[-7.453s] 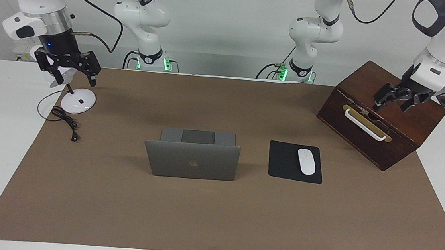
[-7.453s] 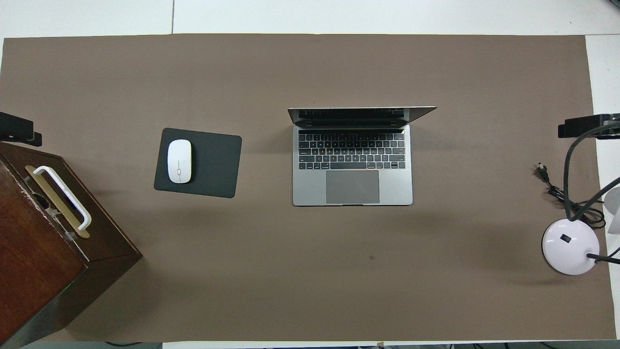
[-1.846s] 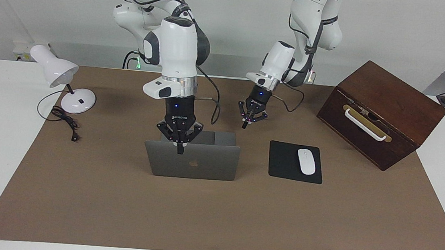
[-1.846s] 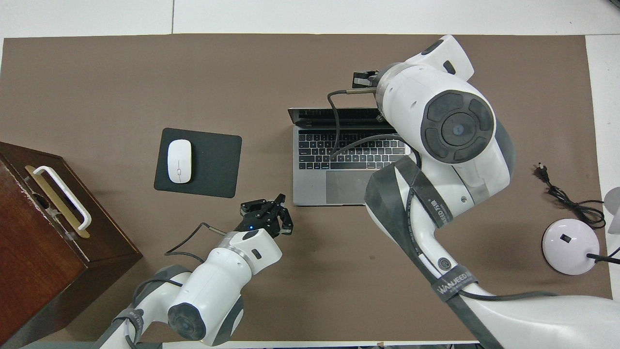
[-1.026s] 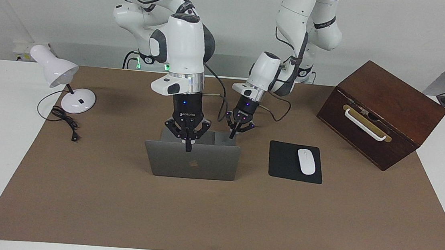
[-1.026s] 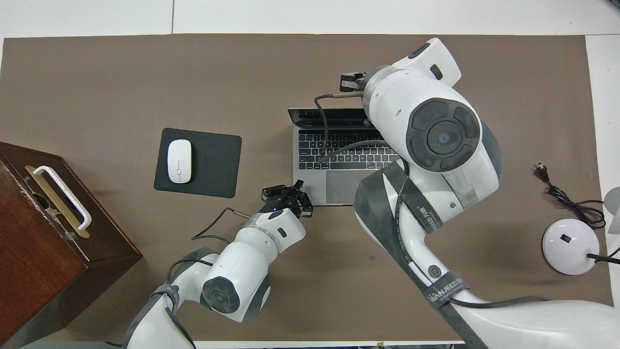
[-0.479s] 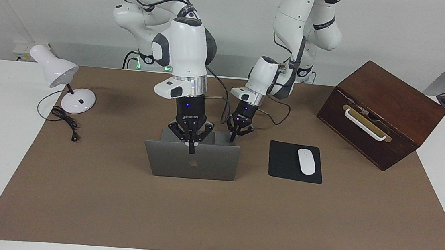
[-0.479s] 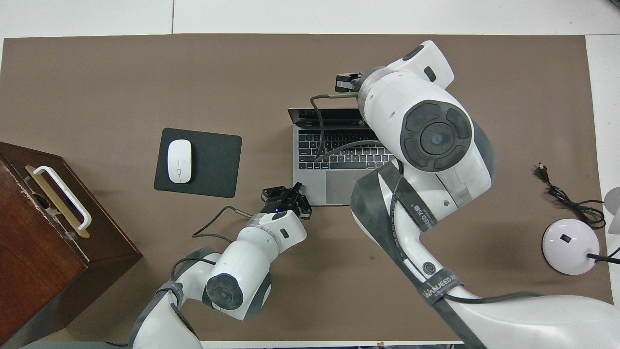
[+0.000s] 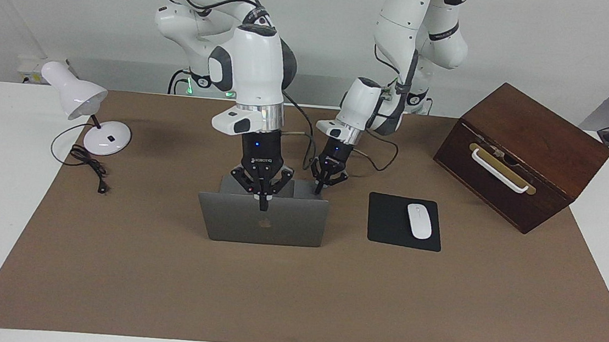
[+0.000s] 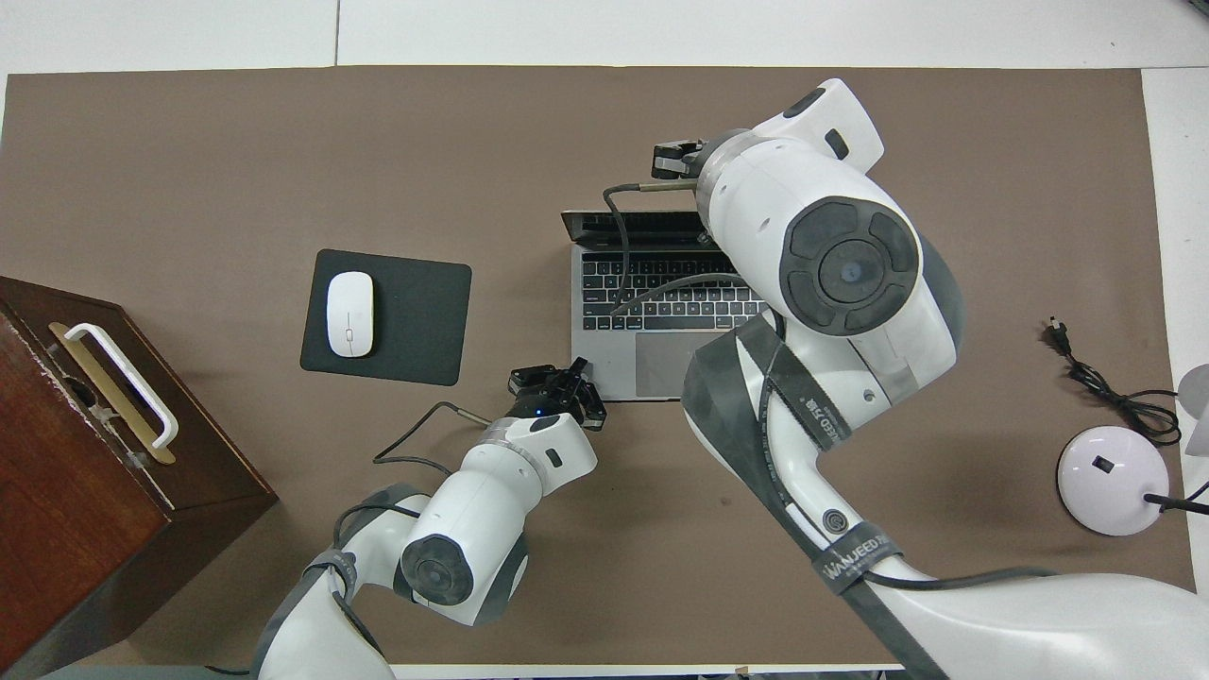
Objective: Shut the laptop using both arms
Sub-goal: 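Hold the laptop base with the left gripper and pull the screen forward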
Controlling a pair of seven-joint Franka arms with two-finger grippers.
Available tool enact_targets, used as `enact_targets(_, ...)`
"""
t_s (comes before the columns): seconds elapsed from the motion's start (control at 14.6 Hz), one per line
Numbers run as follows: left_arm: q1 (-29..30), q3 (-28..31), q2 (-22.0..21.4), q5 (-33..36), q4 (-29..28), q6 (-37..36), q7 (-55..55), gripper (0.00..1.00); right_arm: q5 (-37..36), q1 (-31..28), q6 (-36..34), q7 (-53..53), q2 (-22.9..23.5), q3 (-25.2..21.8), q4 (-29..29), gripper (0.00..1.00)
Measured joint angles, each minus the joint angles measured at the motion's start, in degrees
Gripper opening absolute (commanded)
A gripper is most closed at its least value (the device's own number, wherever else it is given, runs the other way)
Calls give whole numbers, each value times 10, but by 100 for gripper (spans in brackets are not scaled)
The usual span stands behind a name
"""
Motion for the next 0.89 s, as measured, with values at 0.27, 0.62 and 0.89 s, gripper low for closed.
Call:
enact_targets(0.27,0,0,0,0,-1,2,8,0,0,0,9,0,8,0,0,0)
enact_targets(0.62,-1,0,0,0,-3,5,13,0,0,0,23,0,29,0,0,0)
enact_targets(0.89,-2,0,0,0,-4,7,23,0,0,-1,28,0,39,-1,-1,0)
